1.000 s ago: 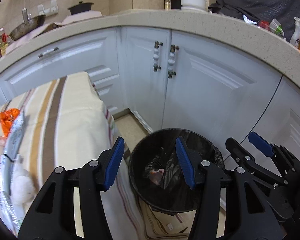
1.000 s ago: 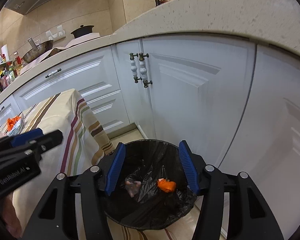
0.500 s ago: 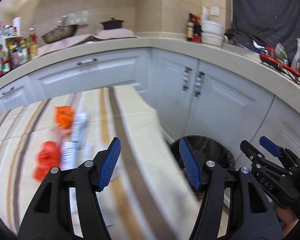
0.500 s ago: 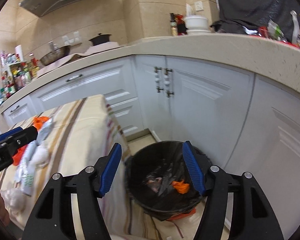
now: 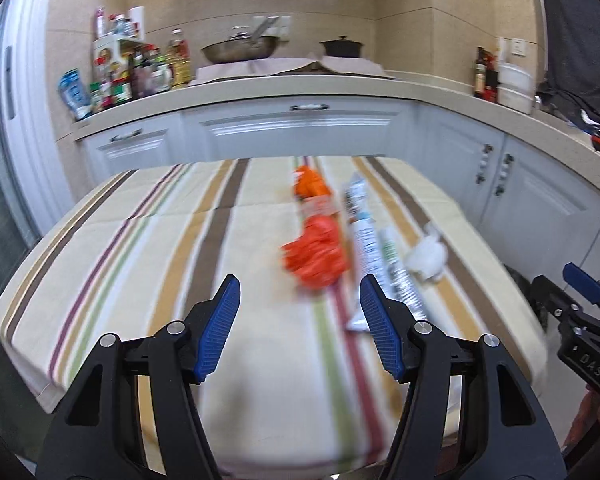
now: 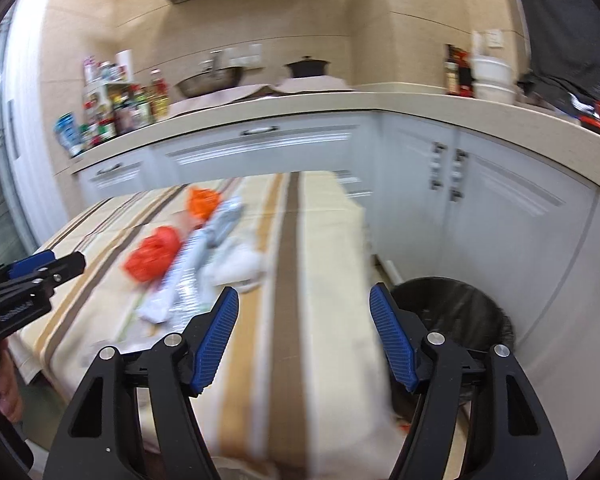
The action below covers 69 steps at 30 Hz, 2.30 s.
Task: Collect trash
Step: 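Move both tools back over the table, then grasp the clear plastic bag with the right gripper and lift it, then grasp the thin white tube with the left gripper while the right holds the clear bag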
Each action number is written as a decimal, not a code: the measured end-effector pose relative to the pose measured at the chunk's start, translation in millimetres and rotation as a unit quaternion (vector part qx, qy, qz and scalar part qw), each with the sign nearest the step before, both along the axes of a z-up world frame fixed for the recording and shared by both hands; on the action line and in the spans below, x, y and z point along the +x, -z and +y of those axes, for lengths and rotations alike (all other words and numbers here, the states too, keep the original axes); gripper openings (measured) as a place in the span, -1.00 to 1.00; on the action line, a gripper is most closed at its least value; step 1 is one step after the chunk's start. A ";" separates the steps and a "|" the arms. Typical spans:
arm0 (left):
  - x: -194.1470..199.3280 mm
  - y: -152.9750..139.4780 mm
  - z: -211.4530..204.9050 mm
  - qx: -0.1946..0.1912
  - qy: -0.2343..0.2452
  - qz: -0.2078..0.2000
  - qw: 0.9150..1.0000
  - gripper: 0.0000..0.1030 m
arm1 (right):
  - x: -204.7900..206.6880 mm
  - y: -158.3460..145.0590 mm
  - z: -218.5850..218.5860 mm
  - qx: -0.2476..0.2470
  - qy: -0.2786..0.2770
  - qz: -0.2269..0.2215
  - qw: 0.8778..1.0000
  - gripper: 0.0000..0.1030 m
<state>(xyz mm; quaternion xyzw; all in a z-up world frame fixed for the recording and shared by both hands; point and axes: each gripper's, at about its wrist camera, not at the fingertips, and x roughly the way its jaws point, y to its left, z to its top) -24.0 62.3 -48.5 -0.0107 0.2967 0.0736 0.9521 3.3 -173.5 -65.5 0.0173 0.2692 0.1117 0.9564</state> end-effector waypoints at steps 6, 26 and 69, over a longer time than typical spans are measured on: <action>-26.5 13.1 46.0 -0.002 -0.048 0.010 0.999 0.18 | -18.4 4.8 44.5 -0.003 -0.057 -0.004 0.998 0.39; -42.3 40.7 71.5 -0.022 -0.067 0.032 0.997 0.20 | -24.9 40.0 94.4 -0.001 -0.128 0.030 0.991 0.19; 35.1 69.8 -101.0 -0.055 0.077 0.097 0.991 -0.38 | 2.9 29.9 -62.5 0.035 0.022 -0.011 0.999 -0.38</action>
